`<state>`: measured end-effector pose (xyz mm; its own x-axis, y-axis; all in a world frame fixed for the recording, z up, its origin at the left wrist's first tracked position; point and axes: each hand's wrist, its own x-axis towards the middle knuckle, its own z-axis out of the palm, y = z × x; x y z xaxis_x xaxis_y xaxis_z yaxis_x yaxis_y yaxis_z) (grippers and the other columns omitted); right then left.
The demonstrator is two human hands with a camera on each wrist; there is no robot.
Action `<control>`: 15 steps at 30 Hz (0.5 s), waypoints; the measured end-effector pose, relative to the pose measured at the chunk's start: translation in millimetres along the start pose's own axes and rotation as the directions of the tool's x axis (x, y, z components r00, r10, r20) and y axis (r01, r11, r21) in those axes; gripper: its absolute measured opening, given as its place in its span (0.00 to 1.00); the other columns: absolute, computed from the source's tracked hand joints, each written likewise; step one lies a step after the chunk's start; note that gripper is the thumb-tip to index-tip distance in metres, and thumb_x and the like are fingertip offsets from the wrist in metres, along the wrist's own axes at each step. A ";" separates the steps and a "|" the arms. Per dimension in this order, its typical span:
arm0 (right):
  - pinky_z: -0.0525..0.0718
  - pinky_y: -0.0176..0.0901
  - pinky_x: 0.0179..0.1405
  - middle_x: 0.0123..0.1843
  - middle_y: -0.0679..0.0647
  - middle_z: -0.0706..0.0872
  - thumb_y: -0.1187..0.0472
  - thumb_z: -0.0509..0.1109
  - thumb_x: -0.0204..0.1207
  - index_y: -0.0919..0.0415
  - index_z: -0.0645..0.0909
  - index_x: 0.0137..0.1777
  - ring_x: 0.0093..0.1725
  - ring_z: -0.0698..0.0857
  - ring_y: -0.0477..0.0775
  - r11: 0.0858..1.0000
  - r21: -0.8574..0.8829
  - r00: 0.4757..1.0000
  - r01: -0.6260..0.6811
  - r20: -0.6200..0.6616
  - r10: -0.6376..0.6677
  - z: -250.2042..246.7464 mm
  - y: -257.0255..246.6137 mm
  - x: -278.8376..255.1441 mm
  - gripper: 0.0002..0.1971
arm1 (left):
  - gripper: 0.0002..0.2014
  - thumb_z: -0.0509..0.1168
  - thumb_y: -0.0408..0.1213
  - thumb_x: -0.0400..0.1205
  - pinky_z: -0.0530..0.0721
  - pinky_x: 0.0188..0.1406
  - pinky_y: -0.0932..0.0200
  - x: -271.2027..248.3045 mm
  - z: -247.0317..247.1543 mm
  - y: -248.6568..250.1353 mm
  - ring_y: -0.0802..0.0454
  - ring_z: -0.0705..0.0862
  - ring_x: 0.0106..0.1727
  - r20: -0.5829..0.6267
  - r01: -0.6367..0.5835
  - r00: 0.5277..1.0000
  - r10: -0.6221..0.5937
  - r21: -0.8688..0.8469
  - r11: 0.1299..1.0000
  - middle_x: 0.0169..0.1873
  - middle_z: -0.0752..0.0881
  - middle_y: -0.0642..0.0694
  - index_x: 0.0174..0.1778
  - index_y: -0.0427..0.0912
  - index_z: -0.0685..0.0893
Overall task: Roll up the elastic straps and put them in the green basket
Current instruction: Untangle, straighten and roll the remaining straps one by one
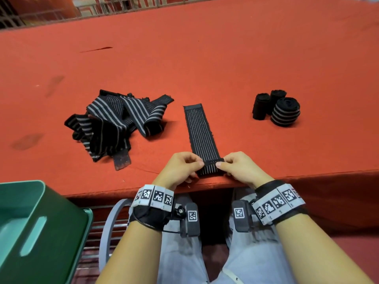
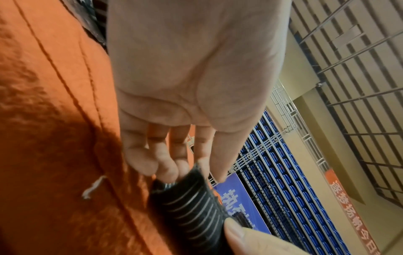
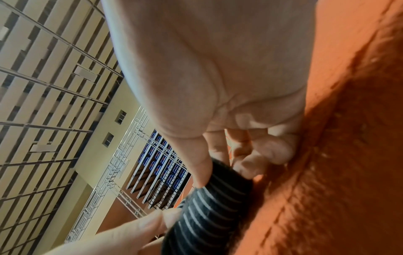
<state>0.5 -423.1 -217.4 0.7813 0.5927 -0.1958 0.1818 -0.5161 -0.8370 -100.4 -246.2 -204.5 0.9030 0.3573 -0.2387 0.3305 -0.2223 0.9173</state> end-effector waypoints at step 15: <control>0.82 0.46 0.42 0.33 0.47 0.85 0.59 0.76 0.73 0.48 0.82 0.38 0.36 0.83 0.46 0.969 -0.222 0.985 0.108 -0.105 -0.134 10.1 5.7 13.6 0.07 | 0.06 0.74 0.35 0.77 0.83 0.47 0.57 12.9 11.5 -11.0 0.56 0.83 0.44 -0.077 -0.161 0.975 0.211 0.414 0.896 0.44 0.83 0.53 0.38 0.51 0.87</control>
<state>6.1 -411.8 -230.0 0.8082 0.5883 -0.0273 0.3929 -0.5731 -0.7191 -89.3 -249.5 -221.3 0.9284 0.3714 -0.0150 0.2645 -0.6318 0.7286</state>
